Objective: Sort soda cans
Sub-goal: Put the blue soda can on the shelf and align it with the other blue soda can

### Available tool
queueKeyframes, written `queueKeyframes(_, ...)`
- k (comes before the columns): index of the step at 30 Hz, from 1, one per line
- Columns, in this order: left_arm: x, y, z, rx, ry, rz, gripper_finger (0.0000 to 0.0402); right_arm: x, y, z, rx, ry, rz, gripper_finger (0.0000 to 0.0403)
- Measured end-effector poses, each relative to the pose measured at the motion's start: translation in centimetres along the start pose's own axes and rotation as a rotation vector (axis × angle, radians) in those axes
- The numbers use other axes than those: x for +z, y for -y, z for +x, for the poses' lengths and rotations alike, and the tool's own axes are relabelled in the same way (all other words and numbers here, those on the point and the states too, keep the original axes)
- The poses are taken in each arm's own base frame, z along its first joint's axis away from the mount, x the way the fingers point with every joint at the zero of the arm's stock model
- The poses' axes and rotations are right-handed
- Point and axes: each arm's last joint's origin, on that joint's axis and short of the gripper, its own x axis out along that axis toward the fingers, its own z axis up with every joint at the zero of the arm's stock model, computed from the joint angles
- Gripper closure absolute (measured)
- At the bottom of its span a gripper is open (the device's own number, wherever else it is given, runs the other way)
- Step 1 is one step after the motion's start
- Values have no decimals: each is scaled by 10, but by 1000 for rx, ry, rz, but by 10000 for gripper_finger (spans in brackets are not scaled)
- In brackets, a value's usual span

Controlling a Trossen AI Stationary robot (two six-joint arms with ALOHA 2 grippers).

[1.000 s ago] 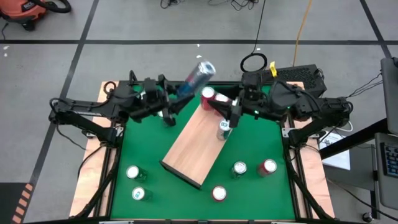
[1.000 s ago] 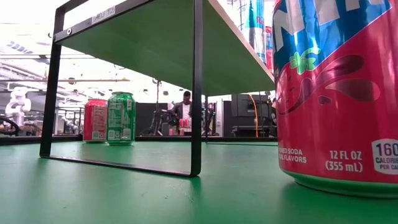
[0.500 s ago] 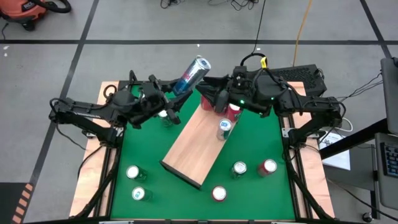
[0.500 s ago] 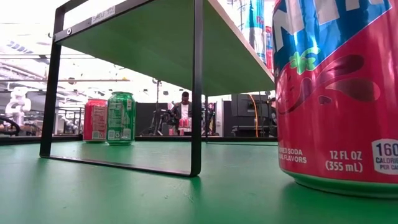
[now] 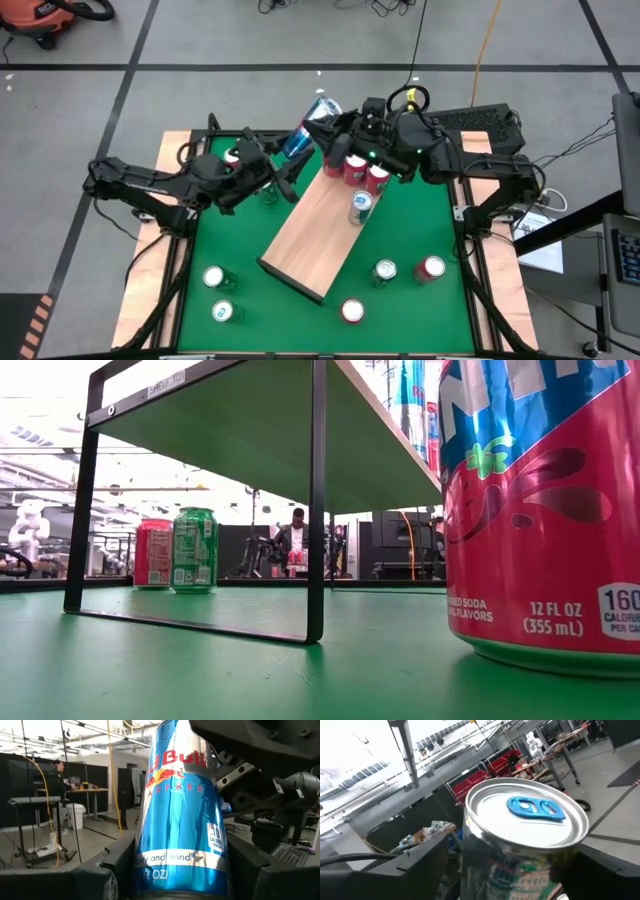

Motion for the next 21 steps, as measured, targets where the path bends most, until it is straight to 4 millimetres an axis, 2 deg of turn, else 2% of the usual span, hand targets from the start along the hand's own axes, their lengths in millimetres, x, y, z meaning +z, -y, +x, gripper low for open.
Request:
queueKeyframes(7,1,0,0,4,3,-4,181,-3,4,6,-12,-1,-4,155)
queueKeyframes(10,0,0,0,3,0,-8,159,-2,6,7,-14,1,-3,179)
queueKeyframes(17,1,-1,-1,22,-2,-40,67,-2,10,9,-32,1,-23,171)
queueKeyframes(21,1,-1,-1,11,-1,-139,29,1,10,9,-31,11,-32,173)
